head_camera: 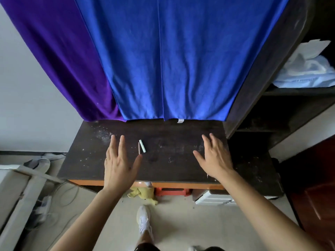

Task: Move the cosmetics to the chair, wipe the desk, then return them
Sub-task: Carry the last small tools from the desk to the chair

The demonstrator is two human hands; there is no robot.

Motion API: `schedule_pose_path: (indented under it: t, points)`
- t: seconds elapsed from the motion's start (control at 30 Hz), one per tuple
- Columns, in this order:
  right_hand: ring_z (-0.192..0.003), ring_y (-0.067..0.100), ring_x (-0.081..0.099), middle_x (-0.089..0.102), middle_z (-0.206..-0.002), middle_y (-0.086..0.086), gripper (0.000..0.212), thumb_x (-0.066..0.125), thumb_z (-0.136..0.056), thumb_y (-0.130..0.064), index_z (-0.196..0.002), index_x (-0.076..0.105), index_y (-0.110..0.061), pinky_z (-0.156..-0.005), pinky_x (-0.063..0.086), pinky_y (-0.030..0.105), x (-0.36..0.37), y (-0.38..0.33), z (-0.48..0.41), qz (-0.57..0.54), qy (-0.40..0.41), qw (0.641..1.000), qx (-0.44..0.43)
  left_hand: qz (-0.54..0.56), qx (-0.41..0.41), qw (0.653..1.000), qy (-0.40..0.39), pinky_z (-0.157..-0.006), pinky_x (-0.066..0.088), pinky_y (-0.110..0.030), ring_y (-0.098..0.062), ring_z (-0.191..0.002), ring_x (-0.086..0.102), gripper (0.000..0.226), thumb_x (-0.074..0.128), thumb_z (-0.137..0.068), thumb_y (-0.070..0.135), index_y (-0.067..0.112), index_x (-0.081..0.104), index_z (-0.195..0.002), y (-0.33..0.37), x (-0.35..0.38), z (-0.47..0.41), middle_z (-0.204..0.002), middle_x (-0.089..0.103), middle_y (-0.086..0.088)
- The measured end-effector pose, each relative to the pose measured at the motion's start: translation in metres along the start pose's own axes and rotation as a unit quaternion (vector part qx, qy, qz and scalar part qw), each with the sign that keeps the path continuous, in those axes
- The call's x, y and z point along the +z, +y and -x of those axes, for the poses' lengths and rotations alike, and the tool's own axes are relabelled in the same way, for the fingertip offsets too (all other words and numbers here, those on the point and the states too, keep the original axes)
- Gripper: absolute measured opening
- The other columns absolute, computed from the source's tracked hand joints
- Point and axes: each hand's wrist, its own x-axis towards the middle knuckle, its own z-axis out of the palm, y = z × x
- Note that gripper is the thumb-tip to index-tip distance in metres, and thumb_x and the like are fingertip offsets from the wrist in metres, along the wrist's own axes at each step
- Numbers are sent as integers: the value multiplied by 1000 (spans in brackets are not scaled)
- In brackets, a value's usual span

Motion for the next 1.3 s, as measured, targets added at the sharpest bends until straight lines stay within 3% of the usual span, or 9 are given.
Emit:
schedule_pose_path:
  t: [0.2, 0.37, 0.5, 0.6, 0.73, 0.97, 1.17, 1.23, 1.3]
  points:
    - [-144, 36, 30, 26, -160, 16, 80, 56, -95, -50, -157, 21, -16, -115, 33, 46, 46, -15, -43, -29, -116, 978, 169, 52, -66, 990, -112, -115, 26, -51, -37, -148, 13, 89, 66, -89, 43, 14, 15, -157, -50, 42, -75, -163, 6, -17]
    - [-144, 37, 31, 25, -160, 15, 82, 56, -96, -49, -158, 14, -16, -113, 35, 49, 82, -13, -51, -63, -189, 935, 295, 58, -211, 948, -231, -109, 33, -50, -40, -137, 32, 81, 65, -87, 49, 11, 30, -149, -76, 95, -130, -143, 35, -20]
    - [-139, 39, 38, 33, -152, 19, 76, 55, -97, -48, -156, 23, -12, -105, 42, 48, 109, -5, -50, -68, -207, 908, 356, 34, -286, 933, -214, -105, 37, -50, -42, -130, 40, 71, 65, -86, 53, 2, 46, -131, -77, 133, -153, -134, 43, -24]
    - [-130, 39, 46, 43, -142, 18, 58, 57, -98, -39, -147, 39, -13, -97, 46, 47, 122, 4, -52, -60, -163, 922, 347, 7, -267, 947, -181, -101, 38, -49, -42, -127, 43, 59, 62, -91, 45, -2, 47, -124, -72, 153, -158, -130, 45, -25]
    - [-117, 35, 58, 61, -127, 16, 33, 52, -101, -23, -132, 52, -14, -93, 47, 41, 129, 9, -59, -112, -141, 935, 307, -17, -195, 958, -211, -97, 41, -47, -41, -121, 47, 32, 60, -94, 27, 5, 56, -117, -59, 167, -154, -127, 48, -21]
    - [-116, 31, 59, 60, -128, 11, 29, 50, -101, -18, -129, 53, -13, -92, 45, 38, 130, 4, -72, -108, -186, 951, 223, -21, -187, 956, -225, -86, 45, -40, -41, -111, 58, 27, 64, -89, 13, 6, 63, -114, -51, 179, -153, -114, 65, -22]
    - [-116, 31, 60, 65, -125, 13, 29, 50, -102, -17, -127, 60, -10, -94, 43, 34, 125, 14, -75, -147, -193, 946, 216, 3, -195, 963, -188, -74, 47, -35, -40, -95, 66, 18, 73, -86, 19, 12, 76, -102, -47, 176, -148, -95, 72, -21]
    - [-113, 32, 62, 67, -120, 13, 28, 50, -101, -17, -126, 61, -9, -93, 45, 34, 117, 16, -77, -187, -192, 937, 223, 58, -209, 961, -174, -71, 45, -32, -32, -90, 69, 17, 73, -86, 23, 13, 78, -99, -42, 171, -146, -89, 74, -18]
    - [-105, 28, 63, 69, -116, 10, 27, 52, -100, -18, -125, 61, -9, -88, 47, 31, 106, 15, -80, -231, -174, 929, 231, 141, -207, 953, -173, -63, 42, -28, -12, -74, 63, 13, 74, -87, 24, 12, 79, -88, -30, 163, -146, -69, 72, -4]
